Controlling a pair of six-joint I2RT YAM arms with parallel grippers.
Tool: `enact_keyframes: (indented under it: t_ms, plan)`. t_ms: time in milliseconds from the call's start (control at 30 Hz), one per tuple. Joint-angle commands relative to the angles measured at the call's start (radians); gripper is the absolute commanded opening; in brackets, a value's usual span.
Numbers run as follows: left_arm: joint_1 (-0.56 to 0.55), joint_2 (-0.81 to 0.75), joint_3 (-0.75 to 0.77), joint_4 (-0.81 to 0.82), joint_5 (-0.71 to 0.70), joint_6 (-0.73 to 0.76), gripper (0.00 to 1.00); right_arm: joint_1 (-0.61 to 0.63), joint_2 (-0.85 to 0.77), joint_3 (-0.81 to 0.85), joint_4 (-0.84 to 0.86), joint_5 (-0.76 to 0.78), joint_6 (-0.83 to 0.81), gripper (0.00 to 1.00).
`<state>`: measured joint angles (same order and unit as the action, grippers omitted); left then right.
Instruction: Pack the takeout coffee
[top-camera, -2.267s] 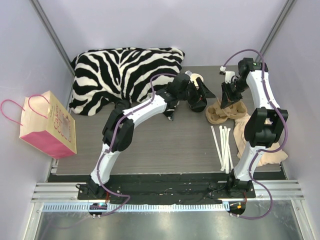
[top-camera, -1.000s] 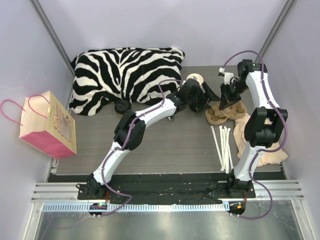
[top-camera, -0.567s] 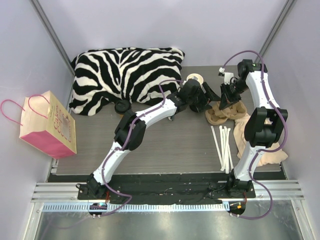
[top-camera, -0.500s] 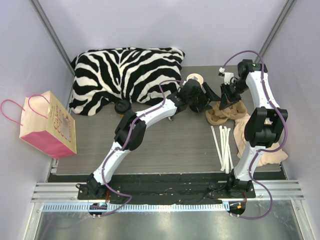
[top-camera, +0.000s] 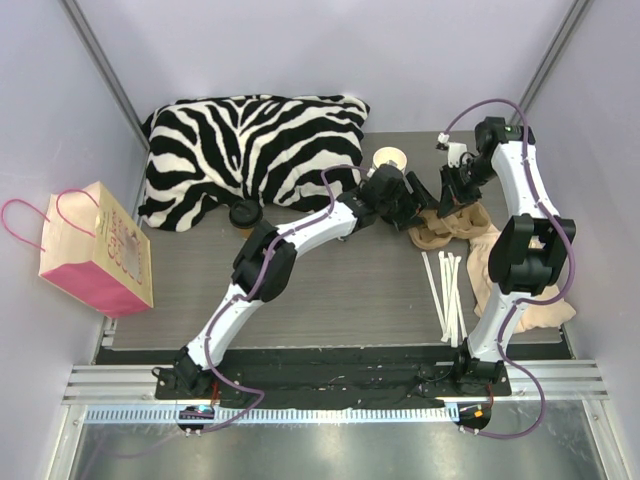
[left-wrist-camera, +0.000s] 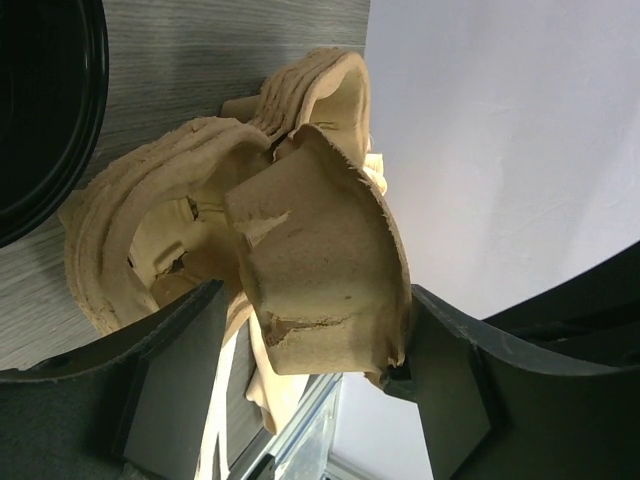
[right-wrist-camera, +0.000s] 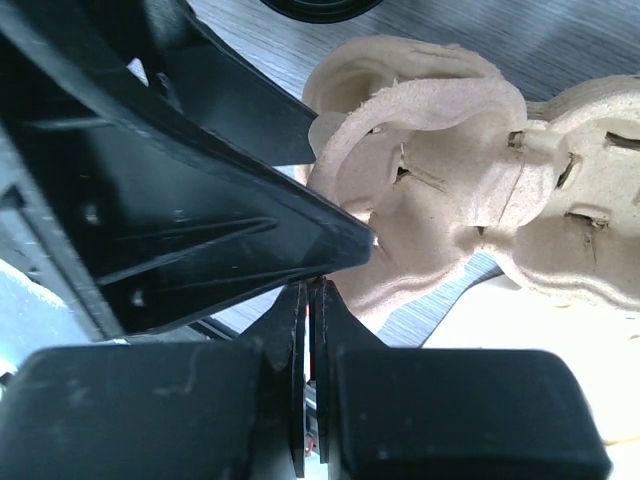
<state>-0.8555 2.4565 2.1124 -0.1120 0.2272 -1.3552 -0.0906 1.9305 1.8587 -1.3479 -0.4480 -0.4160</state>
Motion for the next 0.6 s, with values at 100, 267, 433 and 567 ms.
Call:
enact_keyframes:
  t_ms: [100, 267, 433, 567]
  plan:
    - [-0.004, 0.012, 0.015, 0.028, -0.006, -0.007, 0.59, 0.019, -0.061, 0.034, -0.056, -0.038, -0.030, 0.22]
    - [0.003, 0.002, -0.023, 0.061, 0.011, -0.022, 0.44, -0.027, -0.096, 0.042, -0.062, -0.035, -0.076, 0.50]
    - [0.003, -0.010, -0.043, 0.098, 0.035, -0.033, 0.31, -0.096, -0.131, 0.017, -0.024, -0.003, -0.167, 0.54]
    - [0.004, -0.016, -0.048, 0.126, 0.049, -0.047, 0.22, -0.121, -0.182, -0.088, 0.058, 0.075, -0.251, 0.50]
